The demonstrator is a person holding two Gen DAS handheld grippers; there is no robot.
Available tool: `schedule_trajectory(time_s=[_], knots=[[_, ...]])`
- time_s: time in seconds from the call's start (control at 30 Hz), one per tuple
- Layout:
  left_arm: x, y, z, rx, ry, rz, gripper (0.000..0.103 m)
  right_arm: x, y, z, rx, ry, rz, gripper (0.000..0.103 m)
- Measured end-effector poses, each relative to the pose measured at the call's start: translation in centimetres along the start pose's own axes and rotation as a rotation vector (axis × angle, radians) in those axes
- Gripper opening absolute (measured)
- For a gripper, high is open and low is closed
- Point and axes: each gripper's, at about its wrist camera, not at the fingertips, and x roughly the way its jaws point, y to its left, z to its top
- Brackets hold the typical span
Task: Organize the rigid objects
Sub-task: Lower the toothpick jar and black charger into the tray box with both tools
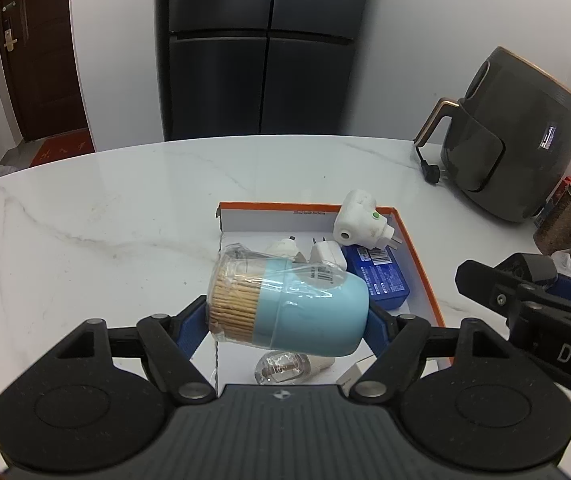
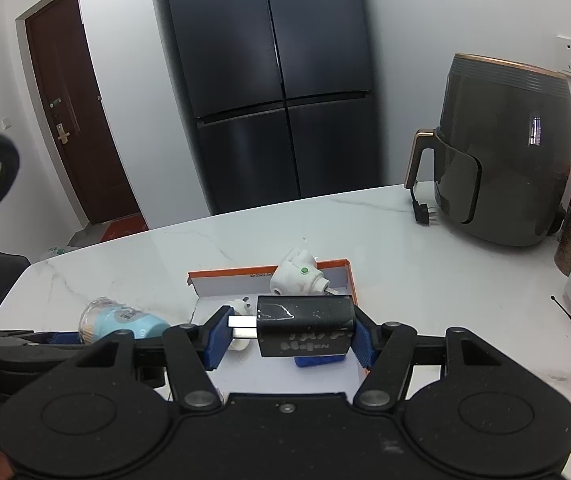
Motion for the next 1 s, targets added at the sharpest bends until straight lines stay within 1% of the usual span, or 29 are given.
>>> schedule_trajectory(time_s=[0.63, 1.0], knots=[[1.4, -0.3, 0.4, 0.007, 0.017, 0.004, 0.078, 2.4, 0.1, 1.6, -0.029, 0.000, 0.022, 0.073], [2.2, -0.9, 0.5, 0.005, 0.032, 0.003, 0.078, 3.7, -0.2, 1.8, -0.044, 0.021, 0.034, 0.073]])
